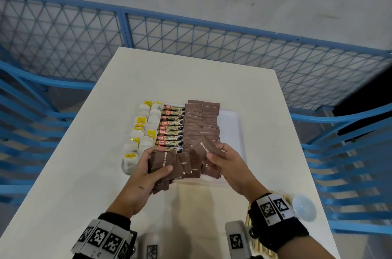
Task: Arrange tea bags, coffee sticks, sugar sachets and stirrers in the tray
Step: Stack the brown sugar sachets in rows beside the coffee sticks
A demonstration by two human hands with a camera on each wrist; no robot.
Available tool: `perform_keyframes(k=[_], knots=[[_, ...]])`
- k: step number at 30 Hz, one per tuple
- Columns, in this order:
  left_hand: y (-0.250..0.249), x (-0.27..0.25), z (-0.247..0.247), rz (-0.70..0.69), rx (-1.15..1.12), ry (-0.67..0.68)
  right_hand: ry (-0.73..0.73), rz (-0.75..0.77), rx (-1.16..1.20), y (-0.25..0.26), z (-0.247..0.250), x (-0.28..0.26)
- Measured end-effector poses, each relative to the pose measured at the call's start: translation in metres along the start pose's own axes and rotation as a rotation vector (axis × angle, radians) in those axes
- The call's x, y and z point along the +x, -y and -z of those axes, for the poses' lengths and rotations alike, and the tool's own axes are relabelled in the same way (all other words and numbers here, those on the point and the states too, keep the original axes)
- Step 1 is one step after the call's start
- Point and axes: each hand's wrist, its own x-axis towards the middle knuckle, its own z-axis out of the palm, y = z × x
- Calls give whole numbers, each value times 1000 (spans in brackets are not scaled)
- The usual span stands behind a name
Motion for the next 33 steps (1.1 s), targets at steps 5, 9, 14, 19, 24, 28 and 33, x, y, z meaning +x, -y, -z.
perform_keyframes(k=[5,9,14,19,24,28,33], knots=[[-2,1,14,-27,-24,-61,-117,-1,-384,-15,14,15],[-3,2,21,-34,-41,-78,-26,24,-852,-33,11,24],[-4,2,24,-36,-57,-61,17,46,-976,-46,-1,29],[-3,1,26,-35,-74,-54,6,133,-1061,-54,-8,34],[-3,1,26,-34,-69,-47,10,267,-1276,-61,-10,32],[-2,1,26,-29,-56,-56,44,313,-1343,-61,-13,34],[-2,1,24,-28,-33,-53,12,320,-1352,-60,-13,34]])
